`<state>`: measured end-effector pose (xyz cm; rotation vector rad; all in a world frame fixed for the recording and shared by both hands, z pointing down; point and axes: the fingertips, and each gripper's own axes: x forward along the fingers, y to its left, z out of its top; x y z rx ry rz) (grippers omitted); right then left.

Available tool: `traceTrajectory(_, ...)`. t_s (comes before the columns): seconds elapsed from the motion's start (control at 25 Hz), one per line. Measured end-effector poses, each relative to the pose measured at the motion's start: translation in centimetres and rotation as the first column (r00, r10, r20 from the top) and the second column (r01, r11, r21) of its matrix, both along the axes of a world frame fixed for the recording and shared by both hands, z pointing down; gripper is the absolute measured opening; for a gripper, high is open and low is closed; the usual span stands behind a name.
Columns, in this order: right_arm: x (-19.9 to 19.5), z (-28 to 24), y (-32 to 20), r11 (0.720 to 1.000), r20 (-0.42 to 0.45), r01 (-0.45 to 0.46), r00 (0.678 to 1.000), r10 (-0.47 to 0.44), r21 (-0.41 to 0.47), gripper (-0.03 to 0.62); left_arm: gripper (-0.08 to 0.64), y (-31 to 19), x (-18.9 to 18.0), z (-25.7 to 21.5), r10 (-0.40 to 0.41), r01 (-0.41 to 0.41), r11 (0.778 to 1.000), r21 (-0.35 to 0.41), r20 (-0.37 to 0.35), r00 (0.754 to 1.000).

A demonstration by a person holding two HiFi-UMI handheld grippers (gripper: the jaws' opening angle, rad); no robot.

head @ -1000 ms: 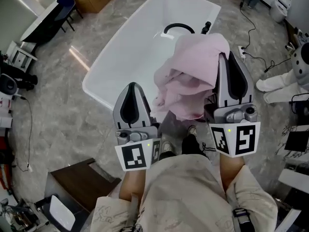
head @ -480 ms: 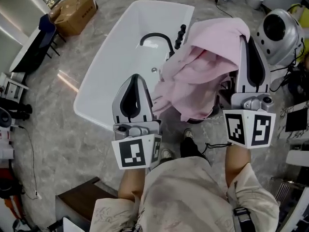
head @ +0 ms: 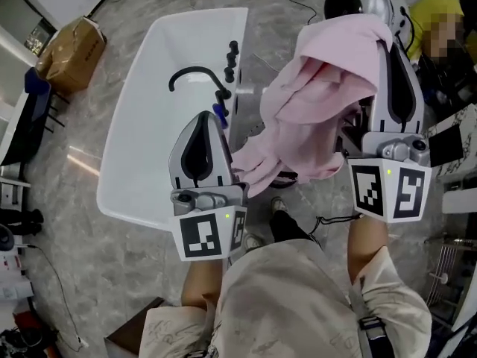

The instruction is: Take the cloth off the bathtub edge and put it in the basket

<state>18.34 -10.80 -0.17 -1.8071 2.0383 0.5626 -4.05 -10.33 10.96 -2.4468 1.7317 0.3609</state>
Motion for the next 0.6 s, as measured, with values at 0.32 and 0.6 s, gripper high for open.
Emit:
traceTrajectory(0.32,5.0,1.8,-2.7,0.997,-0.002,-0.054,0.999,0.054,-0.059,0.043,0.003,-3.9,5.6,1.3,0.072,-0.072,0.997,-0.039,-0.005,0.997)
traceTrajectory(0.6,7.7,4.2,-4.7,0.990,0.010,-0.072,0.997,0.073,-0.119,0.043,0.003,-5.9,8.3,2.7,0.101,-0.101,0.992,-0.071,-0.001,0.995)
